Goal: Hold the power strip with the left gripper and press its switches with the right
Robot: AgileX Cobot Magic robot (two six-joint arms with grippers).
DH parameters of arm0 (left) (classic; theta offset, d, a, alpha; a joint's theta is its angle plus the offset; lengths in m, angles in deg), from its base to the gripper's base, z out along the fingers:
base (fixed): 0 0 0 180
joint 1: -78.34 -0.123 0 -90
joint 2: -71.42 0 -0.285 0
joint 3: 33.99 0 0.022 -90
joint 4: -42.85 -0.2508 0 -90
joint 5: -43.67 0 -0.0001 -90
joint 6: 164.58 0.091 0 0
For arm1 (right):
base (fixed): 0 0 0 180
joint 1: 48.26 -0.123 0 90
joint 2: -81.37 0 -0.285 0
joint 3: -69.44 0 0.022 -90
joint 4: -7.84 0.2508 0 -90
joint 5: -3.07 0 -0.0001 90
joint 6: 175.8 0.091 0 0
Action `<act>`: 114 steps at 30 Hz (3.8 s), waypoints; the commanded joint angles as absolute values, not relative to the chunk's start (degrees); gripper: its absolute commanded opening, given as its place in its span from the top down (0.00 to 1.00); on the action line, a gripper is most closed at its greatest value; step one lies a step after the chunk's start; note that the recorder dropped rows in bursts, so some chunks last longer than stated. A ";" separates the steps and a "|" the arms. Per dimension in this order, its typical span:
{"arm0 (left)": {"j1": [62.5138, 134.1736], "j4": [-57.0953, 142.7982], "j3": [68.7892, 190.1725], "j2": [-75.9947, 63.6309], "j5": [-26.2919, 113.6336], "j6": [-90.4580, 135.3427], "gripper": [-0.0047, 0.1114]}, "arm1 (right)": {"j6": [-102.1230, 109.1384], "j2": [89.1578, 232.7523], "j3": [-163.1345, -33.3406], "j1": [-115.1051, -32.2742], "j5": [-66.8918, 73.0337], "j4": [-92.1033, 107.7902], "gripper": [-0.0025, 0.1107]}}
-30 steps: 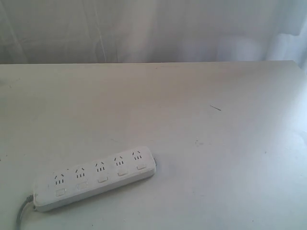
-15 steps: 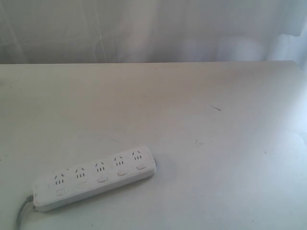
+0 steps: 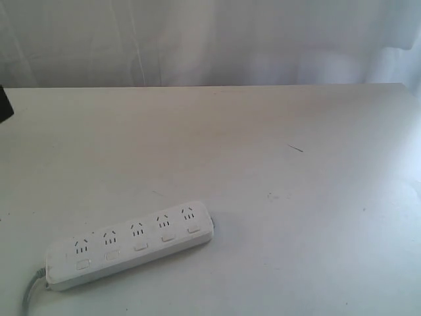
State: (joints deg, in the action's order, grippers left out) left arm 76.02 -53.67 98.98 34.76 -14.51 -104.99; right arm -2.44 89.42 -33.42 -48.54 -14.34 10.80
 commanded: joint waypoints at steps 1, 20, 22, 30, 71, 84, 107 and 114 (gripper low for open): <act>76.21 -53.54 97.99 34.84 -15.44 -105.56 0.96 | -2.36 89.16 -33.34 -48.26 -14.05 10.77 0.98; 76.21 -57.10 98.70 47.53 0.97 -105.56 0.96 | -2.36 89.16 -33.34 -48.26 -14.05 10.77 0.98; 76.21 -57.10 98.70 49.18 -0.63 -105.56 0.96 | -2.36 89.16 -33.34 -48.26 -14.05 10.77 0.98; 76.21 -57.10 96.48 55.34 3.63 -102.72 0.96 | -2.36 89.16 -33.34 -48.26 -14.05 10.77 0.98; 76.21 -57.10 82.71 56.28 30.48 -105.69 0.96 | -2.36 89.16 -33.34 -48.26 -14.05 10.77 0.98; 76.21 -57.10 82.58 56.18 31.50 -105.69 0.96 | -2.36 89.16 -33.34 -48.26 -14.05 10.77 0.98; 76.21 -57.10 80.19 62.52 31.63 -105.62 0.96 | -2.36 89.16 -33.34 -48.26 -14.05 10.77 0.98; 76.21 -56.30 81.03 63.63 34.14 -105.62 0.96 | -2.36 89.16 -33.34 -48.26 -14.05 10.77 0.98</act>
State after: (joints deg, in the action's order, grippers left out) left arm 76.02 -56.19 80.34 63.13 34.07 -105.17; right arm -2.44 89.42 -33.42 -48.54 -14.34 10.80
